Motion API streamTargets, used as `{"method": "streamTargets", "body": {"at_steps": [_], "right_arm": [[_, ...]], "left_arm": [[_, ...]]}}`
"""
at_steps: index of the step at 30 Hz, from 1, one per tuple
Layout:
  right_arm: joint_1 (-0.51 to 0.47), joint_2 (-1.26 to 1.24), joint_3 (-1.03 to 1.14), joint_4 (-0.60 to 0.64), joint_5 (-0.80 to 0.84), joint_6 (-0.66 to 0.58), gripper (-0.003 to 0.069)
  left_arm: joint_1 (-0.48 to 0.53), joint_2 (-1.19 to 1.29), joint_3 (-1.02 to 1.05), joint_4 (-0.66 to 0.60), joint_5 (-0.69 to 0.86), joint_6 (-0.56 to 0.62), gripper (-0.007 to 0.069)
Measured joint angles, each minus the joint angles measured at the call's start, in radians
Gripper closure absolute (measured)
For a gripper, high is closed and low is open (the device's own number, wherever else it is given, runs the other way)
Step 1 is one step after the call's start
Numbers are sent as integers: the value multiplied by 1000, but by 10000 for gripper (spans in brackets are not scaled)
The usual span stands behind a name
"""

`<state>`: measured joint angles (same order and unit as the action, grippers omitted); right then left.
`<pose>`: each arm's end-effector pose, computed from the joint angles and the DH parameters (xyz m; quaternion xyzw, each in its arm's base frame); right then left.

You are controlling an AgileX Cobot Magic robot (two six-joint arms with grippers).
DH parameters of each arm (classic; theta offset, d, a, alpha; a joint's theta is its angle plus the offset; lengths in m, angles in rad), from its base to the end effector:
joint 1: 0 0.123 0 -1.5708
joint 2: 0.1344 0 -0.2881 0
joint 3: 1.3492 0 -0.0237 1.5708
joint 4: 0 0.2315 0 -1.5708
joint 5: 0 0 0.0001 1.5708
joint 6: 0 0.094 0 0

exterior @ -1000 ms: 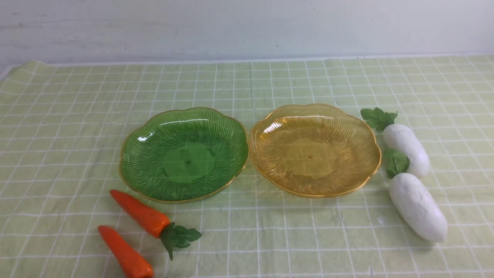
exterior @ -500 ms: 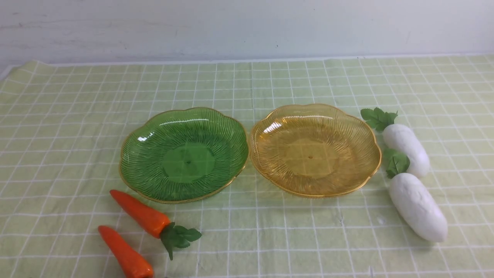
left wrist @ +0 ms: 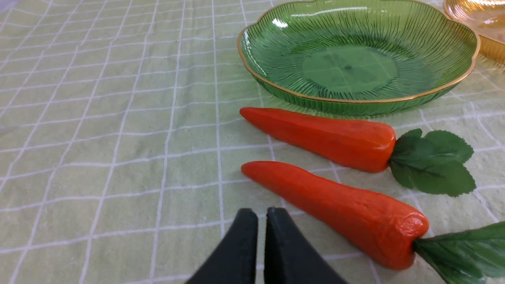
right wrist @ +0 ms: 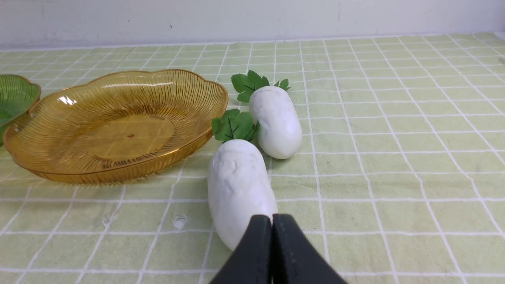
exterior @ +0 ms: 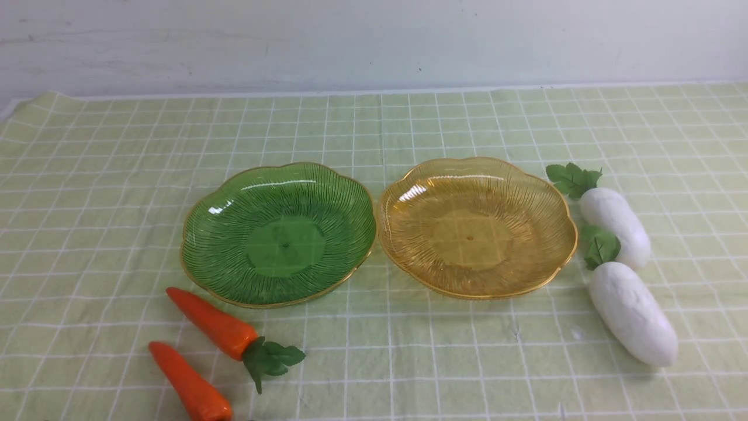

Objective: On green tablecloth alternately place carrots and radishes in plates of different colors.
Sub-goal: 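Place the white radish on the plate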

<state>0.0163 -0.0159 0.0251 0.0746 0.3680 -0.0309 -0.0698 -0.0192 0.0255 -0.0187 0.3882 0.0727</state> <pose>0.0329 0.0031 0.1718 0.0010 0.8015 0.0272 0.5973 0.0321 -0.0029 0.1699 0.0526 0.8053 -0.0071 0.5905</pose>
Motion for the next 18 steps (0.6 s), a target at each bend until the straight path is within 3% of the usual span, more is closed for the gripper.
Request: {"method": "streamTargets", "body": {"at_steps": [5, 9, 10, 14, 15, 18], "right_arm": [[0, 0, 0, 10, 0, 6, 674], [0, 0, 4, 136, -32, 82, 674], [0, 0, 5, 259, -54, 139, 674], [0, 0, 5, 452, -81, 221, 674], [0, 0, 5, 526, -86, 239, 674], [0, 0, 5, 592, -88, 252, 674]], "left_arm": [[0, 0, 0, 6, -5, 0, 611], [0, 0, 0, -17, -41, -30, 611], [0, 0, 1, -99, -56, -96, 611], [0, 0, 3, -332, -56, -260, 611], [0, 0, 3, -473, -57, -342, 611], [0, 0, 3, -608, -61, -393, 611]]}}
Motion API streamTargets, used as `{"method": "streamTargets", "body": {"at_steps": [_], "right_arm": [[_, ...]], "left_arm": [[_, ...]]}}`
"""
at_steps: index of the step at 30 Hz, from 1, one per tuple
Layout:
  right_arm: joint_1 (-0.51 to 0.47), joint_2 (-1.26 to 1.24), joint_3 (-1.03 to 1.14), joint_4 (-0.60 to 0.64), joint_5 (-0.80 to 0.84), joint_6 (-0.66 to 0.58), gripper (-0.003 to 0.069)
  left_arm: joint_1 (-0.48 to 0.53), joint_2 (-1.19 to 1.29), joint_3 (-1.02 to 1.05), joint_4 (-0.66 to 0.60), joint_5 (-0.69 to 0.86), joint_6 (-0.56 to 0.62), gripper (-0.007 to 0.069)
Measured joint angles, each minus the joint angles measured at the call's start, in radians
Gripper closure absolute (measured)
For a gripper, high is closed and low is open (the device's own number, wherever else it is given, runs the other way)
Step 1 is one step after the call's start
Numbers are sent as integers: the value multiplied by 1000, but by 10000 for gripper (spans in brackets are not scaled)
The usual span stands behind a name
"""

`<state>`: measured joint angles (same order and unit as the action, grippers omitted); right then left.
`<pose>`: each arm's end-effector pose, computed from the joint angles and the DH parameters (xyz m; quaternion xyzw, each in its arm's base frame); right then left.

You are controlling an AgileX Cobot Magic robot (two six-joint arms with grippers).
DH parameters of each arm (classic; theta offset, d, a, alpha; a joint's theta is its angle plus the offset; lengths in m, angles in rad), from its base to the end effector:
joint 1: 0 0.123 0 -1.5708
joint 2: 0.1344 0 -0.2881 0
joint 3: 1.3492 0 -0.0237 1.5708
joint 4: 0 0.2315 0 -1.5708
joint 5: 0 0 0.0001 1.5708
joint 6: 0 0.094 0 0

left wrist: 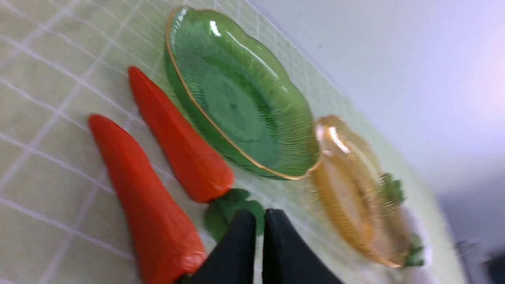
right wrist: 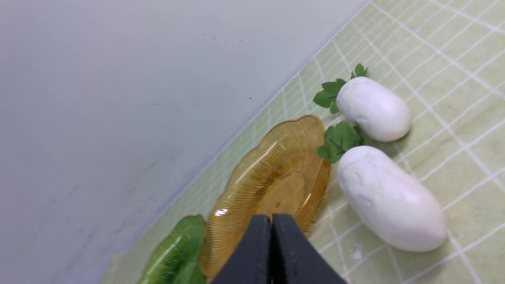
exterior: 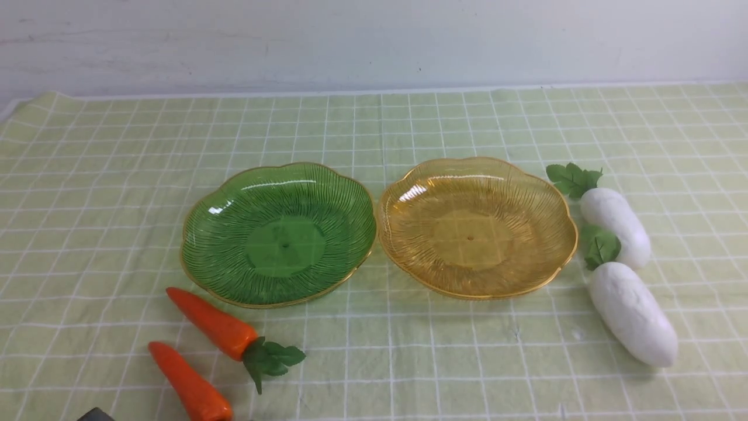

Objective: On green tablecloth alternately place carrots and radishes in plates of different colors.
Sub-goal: 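Place the white radish on the plate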

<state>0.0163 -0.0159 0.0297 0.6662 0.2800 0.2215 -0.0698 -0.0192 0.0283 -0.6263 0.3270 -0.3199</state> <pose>0.0344 0.0167 0.1839 0.2611 0.7106 0.3370 0.5597 0.0321 -0.0200 0.1803 -0.2619 0.7240 -0.3654 0.5232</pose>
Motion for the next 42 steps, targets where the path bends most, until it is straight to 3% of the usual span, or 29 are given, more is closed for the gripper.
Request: {"method": "streamTargets", "body": {"at_steps": [6, 10, 14, 16, 21, 24, 26, 29, 36, 39, 42], "right_arm": [[0, 0, -10, 34, 29, -1, 674], [0, 29, -172, -91, 108, -87, 674], [0, 319, -396, -412, 395, -136, 674], [0, 483, -443, -494, 513, -129, 674], [0, 771, -524, -523, 562, -164, 671], [0, 893, -577, -485, 548, -222, 648], [0, 1011, -621, -429, 522, -288, 601], [0, 1162, -675, -359, 418, -393, 470], [0, 1389, -768, -363, 315, -463, 170], [0, 1477, -789, -369, 245, -480, 75], [0, 1545, -795, -369, 203, -484, 43]], "left_arm": [[0, 0, -3, -209, -43, -6, 611], [0, 8, -96, -227, 13, 72, 611], [0, 199, -302, -107, 200, 122, 611], [0, 321, -381, -36, 313, 123, 611], [0, 564, -551, 112, 569, 170, 611], [0, 673, -629, 190, 625, 201, 605], [0, 750, -677, 254, 642, 210, 587], [0, 828, -720, 305, 645, 210, 555], [0, 849, -728, 308, 634, 213, 503], [0, 849, -728, 308, 622, 217, 502], [0, 849, -728, 308, 610, 218, 501]]}}
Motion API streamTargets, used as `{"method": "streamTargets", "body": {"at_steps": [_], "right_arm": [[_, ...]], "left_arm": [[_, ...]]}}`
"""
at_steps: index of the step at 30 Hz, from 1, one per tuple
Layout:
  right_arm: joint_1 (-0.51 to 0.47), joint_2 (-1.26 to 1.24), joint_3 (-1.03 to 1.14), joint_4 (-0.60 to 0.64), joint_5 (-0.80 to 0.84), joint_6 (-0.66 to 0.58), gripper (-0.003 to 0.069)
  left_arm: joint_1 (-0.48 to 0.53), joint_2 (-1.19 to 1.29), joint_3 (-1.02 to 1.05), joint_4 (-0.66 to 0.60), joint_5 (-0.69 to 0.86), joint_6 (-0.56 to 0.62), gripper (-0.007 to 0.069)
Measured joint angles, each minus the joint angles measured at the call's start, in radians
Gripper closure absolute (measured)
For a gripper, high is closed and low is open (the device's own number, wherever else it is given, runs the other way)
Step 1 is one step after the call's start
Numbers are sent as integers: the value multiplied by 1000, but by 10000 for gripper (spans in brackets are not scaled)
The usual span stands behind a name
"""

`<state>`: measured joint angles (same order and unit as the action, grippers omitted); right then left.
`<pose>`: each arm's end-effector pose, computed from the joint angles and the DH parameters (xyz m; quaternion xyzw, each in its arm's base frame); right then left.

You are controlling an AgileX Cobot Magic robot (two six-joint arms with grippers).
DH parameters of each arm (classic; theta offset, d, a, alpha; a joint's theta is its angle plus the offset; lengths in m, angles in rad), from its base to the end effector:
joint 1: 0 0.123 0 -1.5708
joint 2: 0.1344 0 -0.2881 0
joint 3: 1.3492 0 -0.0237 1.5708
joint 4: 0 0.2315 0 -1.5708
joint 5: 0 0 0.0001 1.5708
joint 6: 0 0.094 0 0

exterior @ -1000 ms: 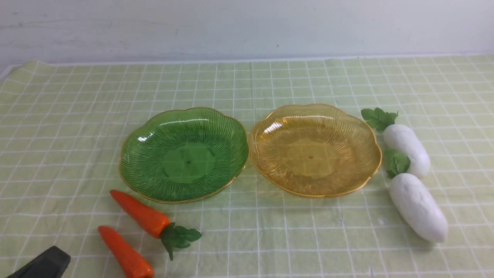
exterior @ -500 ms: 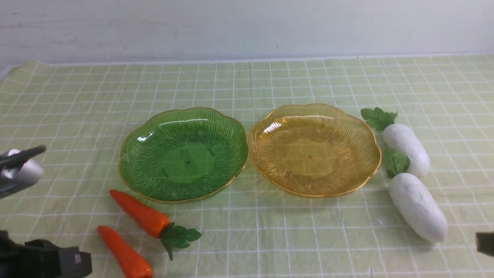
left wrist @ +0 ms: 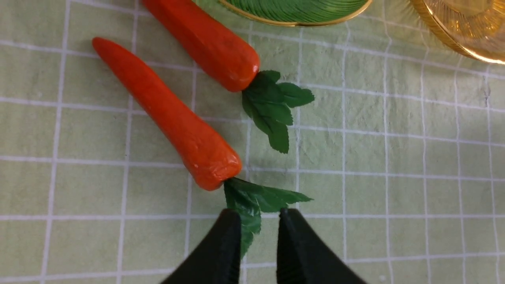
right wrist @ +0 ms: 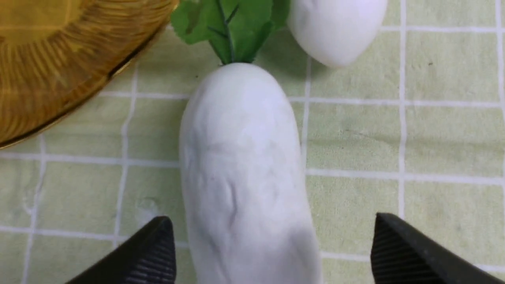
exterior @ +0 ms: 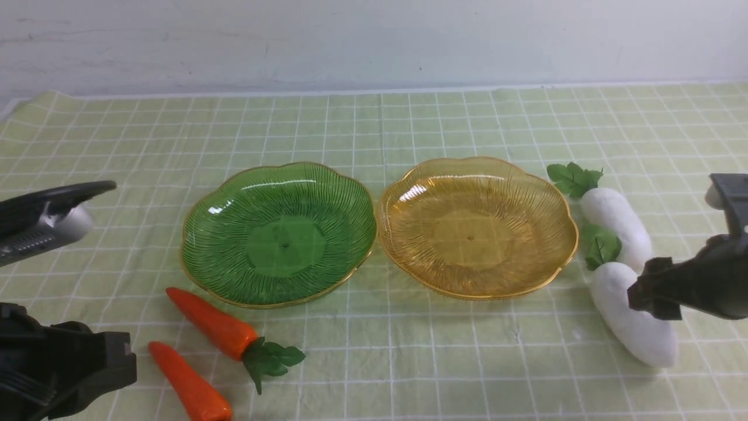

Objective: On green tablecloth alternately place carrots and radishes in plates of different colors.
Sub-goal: 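Place the white radish on the plate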

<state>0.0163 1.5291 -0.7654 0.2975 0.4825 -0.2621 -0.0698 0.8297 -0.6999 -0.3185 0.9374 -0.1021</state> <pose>0.2605 0.0171 0.1987 -0.0210 0.9746 0.0687 0.2122 0.1185 -0.0321 0.2992 -0.0678 0.9436 -0.1737 0.2735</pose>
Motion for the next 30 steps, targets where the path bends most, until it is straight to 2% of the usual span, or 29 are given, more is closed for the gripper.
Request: {"method": "streamTargets", "body": {"at_steps": [7, 10, 11, 12, 13, 15, 18, 21, 23, 30], "right_arm": [[0, 110, -3, 56, -22, -3, 53], [0, 153, -3, 71, -21, -4, 130], [0, 155, -6, 71, -21, -6, 183], [0, 155, -6, 71, -20, -6, 192], [0, 153, -12, 70, 0, -6, 223], [0, 135, -40, 60, 83, 0, 219], [0, 67, -133, 61, 292, 41, 219], [5, 5, -234, 134, 397, 27, 219], [31, -6, -294, 193, 369, -19, 219], [173, 49, -338, 321, 111, -170, 219]], "left_arm": [[0, 0, 0, 0, -2, 1, 491], [0, 0, 0, 0, -2, 1, 491], [0, 0, 0, 0, -2, 1, 491], [0, 0, 0, 0, -2, 1, 491], [0, 0, 0, 0, -2, 1, 491], [0, 0, 0, 0, -2, 1, 491], [0, 0, 0, 0, -2, 1, 491], [0, 0, 0, 0, -2, 1, 491], [0, 0, 0, 0, -2, 1, 491], [0, 0, 0, 0, -2, 1, 491]]}}
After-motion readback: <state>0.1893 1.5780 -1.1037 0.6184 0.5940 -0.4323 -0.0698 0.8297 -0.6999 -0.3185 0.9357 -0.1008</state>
